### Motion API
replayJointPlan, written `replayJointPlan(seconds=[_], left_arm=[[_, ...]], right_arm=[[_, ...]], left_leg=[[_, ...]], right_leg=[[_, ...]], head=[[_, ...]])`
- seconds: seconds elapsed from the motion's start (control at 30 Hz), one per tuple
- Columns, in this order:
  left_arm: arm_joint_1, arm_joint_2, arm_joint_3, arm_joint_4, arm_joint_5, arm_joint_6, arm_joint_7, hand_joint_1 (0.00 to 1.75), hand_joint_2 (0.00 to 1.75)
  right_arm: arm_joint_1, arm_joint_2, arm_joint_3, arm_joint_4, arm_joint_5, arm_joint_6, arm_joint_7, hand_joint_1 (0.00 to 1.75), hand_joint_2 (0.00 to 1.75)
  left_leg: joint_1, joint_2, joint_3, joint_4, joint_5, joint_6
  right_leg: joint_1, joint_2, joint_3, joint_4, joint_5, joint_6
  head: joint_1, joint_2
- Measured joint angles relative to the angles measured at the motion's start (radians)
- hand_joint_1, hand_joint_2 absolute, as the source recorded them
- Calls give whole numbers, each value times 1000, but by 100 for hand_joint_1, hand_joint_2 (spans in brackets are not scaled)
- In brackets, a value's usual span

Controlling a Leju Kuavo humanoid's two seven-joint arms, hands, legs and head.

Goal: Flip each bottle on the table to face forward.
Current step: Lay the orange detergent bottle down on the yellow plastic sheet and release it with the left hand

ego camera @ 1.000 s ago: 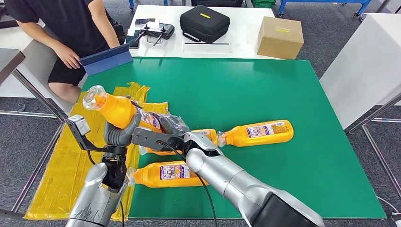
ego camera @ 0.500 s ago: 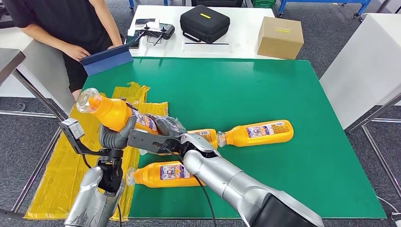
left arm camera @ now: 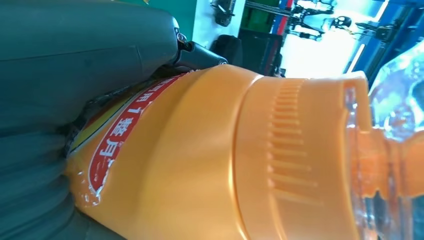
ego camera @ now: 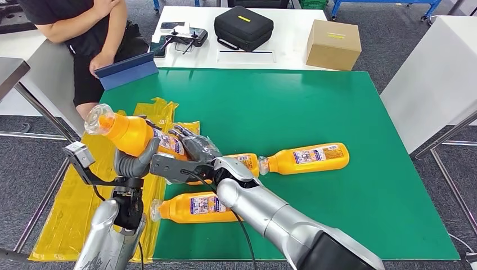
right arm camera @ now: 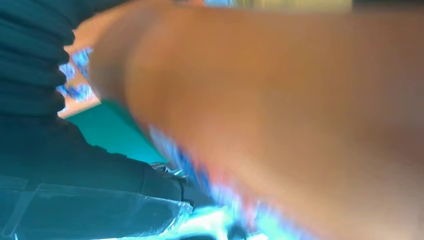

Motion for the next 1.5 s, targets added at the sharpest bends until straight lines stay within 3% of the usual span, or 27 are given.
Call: replayJointPlan(seconds=[0.23,0.43,0.87,1.03,1.2,1.5], left_arm=[[7,1,2,-31,1,-14,-25,175,175],[45,20,9,-33,5,-23,-29,175,175],[7,40,21,24,-78,25,-77,175,175],[-56,61,27,58,-256,120,-88,175,175],[-158,92,30,104,-560,274,-63,175,175],[-229,113,43,159,-699,344,-44,175,175]], right_arm=[[81,-80,-237,-213,154,68,-8,0,0],[96,-135,-374,-350,170,85,-7,0,0],[142,-182,-451,-460,183,81,-41,0,0],[170,-191,-469,-507,204,91,-56,0,0],[200,-195,-476,-559,222,107,-75,0,0],[212,-199,-476,-604,224,124,-86,0,0]], left_leg=[[-1,-1,-1,0,0,0],[-1,0,-1,0,0,0],[-1,0,-1,0,0,0],[-1,0,-2,0,1,0],[-1,0,-2,0,1,0],[-1,0,-2,0,1,0]], right_leg=[[-1,-1,0,0,0,0],[-1,0,0,0,0,0],[-1,0,-1,0,0,0],[-1,0,-1,0,0,0],[-1,0,-1,1,0,0],[-1,0,-2,1,0,0]], head=[[0,0],[0,0],[0,0],[0,0],[0,0],[0,0]])
